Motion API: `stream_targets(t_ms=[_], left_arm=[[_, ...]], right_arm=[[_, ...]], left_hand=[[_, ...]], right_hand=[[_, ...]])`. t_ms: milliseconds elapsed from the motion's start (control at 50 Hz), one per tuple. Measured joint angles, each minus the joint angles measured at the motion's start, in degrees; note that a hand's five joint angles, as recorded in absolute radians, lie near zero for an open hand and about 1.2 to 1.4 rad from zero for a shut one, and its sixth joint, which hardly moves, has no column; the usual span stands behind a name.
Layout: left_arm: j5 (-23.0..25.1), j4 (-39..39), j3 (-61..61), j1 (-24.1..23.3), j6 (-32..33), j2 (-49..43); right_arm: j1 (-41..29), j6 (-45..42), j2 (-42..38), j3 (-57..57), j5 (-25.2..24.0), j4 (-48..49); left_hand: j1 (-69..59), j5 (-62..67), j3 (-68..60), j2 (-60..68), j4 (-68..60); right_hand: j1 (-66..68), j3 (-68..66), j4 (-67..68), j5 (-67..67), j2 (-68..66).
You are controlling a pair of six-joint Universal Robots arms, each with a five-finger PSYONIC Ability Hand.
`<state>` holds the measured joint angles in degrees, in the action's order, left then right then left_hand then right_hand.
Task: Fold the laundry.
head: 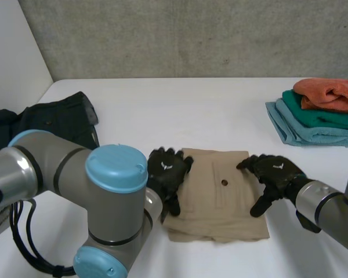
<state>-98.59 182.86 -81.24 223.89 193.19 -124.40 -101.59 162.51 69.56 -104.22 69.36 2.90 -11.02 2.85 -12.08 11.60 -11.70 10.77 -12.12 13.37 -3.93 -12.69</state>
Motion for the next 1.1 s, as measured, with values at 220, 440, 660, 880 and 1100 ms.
stream_targets(t_ms=[220, 440, 660, 880, 1100], left_arm=[[-0.6, -1.8, -1.9, 0.2, 0.1, 0.8], [-0.6, -1.5, -4.6, 0.7, -0.6, 12.3], [-0.6, -0.7, -11.8, 4.4, -1.6, 17.5], [-0.3, 0.4, -14.2, 6.1, -5.1, 17.2], [-0.3, 0.8, -15.0, 6.2, -5.1, 17.1]], right_arm=[[0.3, -7.7, -0.6, -0.8, 0.6, 0.7], [0.5, -7.8, 15.3, -7.7, 0.1, 4.7], [-0.5, -7.2, 22.0, -18.4, -0.7, 5.2], [-3.0, -7.1, 12.2, -20.3, -3.7, 12.5], [-4.6, -7.7, 6.4, -17.7, -2.9, 16.9]], left_hand=[[0.5, 0.0, 0.0, 0.0, 0.0], [0.5, 0.0, 0.0, 0.0, 0.0], [0.5, 0.0, 0.0, 0.0, 0.0], [0.5, 0.0, 0.0, 0.0, 0.0], [0.5, 0.0, 0.0, 0.0, 0.0]], right_hand=[[-2.4, 0.0, 0.0, 0.0, 1.9], [-2.4, 0.0, 0.0, 0.1, 1.9], [-2.4, 0.0, 0.0, 0.1, 1.9], [3.0, -4.0, 2.2, -2.2, -2.4], [9.8, -11.2, 9.9, -8.6, -8.7]])
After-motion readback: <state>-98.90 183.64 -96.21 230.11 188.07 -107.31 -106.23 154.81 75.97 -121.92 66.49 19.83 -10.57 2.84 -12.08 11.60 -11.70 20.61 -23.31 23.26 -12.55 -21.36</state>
